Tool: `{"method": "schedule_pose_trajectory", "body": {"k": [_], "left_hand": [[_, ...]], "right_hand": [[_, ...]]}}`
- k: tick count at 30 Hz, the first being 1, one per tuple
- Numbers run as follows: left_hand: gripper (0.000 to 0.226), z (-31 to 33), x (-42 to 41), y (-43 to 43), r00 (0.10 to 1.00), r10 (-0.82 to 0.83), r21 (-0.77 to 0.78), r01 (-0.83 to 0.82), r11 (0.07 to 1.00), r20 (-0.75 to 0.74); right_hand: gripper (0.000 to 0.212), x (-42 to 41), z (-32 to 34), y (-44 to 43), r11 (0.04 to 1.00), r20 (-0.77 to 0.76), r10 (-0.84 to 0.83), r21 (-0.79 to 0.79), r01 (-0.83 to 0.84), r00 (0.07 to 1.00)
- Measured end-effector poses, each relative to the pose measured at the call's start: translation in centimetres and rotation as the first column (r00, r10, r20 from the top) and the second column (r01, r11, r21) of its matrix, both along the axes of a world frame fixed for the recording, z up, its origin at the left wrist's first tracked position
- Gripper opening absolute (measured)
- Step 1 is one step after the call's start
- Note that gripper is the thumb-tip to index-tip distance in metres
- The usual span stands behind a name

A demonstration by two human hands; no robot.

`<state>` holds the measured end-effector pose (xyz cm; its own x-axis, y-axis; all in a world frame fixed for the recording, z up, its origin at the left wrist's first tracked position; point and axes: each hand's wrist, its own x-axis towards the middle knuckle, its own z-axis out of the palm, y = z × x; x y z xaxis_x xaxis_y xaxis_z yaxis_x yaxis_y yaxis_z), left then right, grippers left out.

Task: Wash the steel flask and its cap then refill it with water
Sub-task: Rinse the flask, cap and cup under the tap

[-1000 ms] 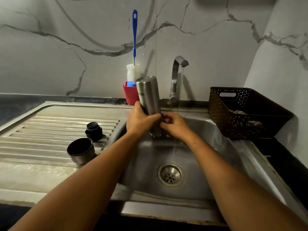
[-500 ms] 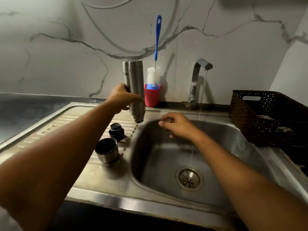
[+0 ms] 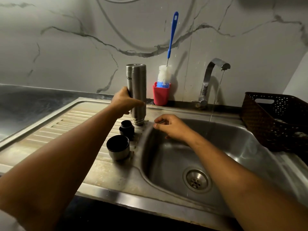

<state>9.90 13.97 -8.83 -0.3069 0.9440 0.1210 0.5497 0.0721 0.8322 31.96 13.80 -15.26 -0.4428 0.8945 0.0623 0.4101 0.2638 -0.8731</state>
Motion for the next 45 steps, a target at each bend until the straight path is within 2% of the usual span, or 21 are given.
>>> {"method": "schedule_pose_trajectory", "body": {"k": [10, 16, 17, 20, 22, 28, 31, 34, 39, 42, 45], "left_hand": [[0.071, -0.3, 0.4, -1.2, 1.0, 0.026, -0.04, -0.026, 0.999, 0.012], [0.097, 0.4, -0.7, -2.7, 0.995, 0.043, -0.101, -0.035, 0.994, 0.084], [0.093, 0.5, -1.2, -3.2, 0.996, 0.038, -0.118, -0.028, 0.993, 0.084], [0.058, 0.5, -2.7, -4.7, 1.0, -0.006, -0.223, 0.01, 0.975, 0.021], [0.044, 0.1, -3.4, -5.5, 0.999, -0.03, -0.313, 0.024, 0.949, -0.015], [0.027, -0.4, -2.9, -7.2, 0.994, -0.103, -0.404, 0.079, 0.911, -0.038], [0.023, 0.3, -2.2, -7.6, 0.992, -0.102, -0.379, 0.069, 0.923, -0.069], [0.02, 1.6, 0.2, -7.3, 0.984, -0.15, -0.31, 0.114, 0.944, -0.094], [0.018, 2.8, 10.4, -4.9, 0.941, -0.305, -0.217, 0.27, 0.938, -0.145], [0.024, 0.6, 16.8, -2.9, 0.921, -0.386, -0.155, 0.374, 0.914, -0.058], [0.037, -2.8, 21.2, -1.0, 0.913, -0.375, -0.128, 0.396, 0.909, 0.159]], "right_hand": [[0.027, 0.5, 0.7, -0.8, 1.0, 0.005, -0.001, -0.017, 0.001, 1.0], [0.03, 0.4, 1.4, -1.1, 1.0, 0.016, 0.015, -0.002, -0.015, 1.0], [0.03, 0.1, 1.5, -1.2, 1.0, 0.019, 0.018, 0.009, -0.018, 1.0], [0.029, -2.1, 1.7, -1.6, 0.998, 0.032, 0.034, 0.045, -0.035, 0.999], [0.029, -4.2, 1.6, -2.0, 0.996, 0.053, 0.071, 0.043, -0.073, 0.996], [0.034, -8.0, 0.8, -2.5, 0.993, 0.122, 0.094, 0.055, -0.102, 0.988], [0.03, -7.7, 0.7, -2.7, 0.997, 0.052, 0.061, 0.052, -0.063, 0.997], [0.031, -5.1, 1.7, -3.2, 0.999, -0.113, 0.03, -0.024, -0.033, 0.993], [0.032, 4.3, 2.5, -2.6, 0.971, -0.362, -0.206, -0.193, 0.143, 0.909], [0.026, 9.6, 1.5, -2.1, 0.918, -0.395, -0.379, -0.274, 0.286, 0.837], [0.029, 12.9, 0.5, -1.1, 0.856, -0.42, -0.499, -0.372, 0.358, 0.758]]}}
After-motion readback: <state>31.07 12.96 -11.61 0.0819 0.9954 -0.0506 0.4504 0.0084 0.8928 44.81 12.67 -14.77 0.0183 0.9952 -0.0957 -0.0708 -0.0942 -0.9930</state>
